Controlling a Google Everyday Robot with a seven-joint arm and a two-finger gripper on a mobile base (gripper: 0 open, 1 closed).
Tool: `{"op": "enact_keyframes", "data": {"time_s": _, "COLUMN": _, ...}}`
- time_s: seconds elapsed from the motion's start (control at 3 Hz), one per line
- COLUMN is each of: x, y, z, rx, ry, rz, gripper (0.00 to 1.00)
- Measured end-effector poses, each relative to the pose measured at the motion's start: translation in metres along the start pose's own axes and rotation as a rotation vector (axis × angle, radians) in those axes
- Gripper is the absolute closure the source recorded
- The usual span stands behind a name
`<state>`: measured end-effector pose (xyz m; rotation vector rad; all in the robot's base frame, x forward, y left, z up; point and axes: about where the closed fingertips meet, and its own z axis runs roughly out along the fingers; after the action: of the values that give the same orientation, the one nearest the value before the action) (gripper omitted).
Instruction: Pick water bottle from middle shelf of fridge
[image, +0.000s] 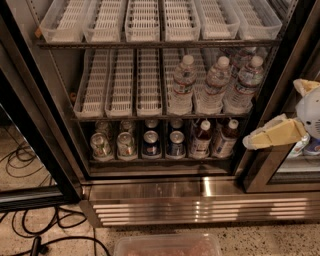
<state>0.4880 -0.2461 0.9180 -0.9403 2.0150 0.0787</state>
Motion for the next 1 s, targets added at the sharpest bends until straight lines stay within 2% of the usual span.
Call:
{"op": "enact_keyframes", "data": {"time_s": 0.33, "x": -0.001, "y": 0.001, "z": 0.000, "rx": 0.001, "ry": -0.001, "rz": -0.002, "gripper": 0.00}}
{"op": "enact_keyframes", "data": {"time_s": 0.67, "x": 0.000, "y": 0.001, "z": 0.007, "rx": 0.040, "ry": -0.054, "rz": 0.041, "gripper": 0.00}}
{"op": "enact_keyframes", "data": {"time_s": 1.0, "x": 0.002, "y": 0.006, "z": 0.025, "rx": 0.106, "ry": -0.165, "rz": 0.129, "gripper": 0.00}}
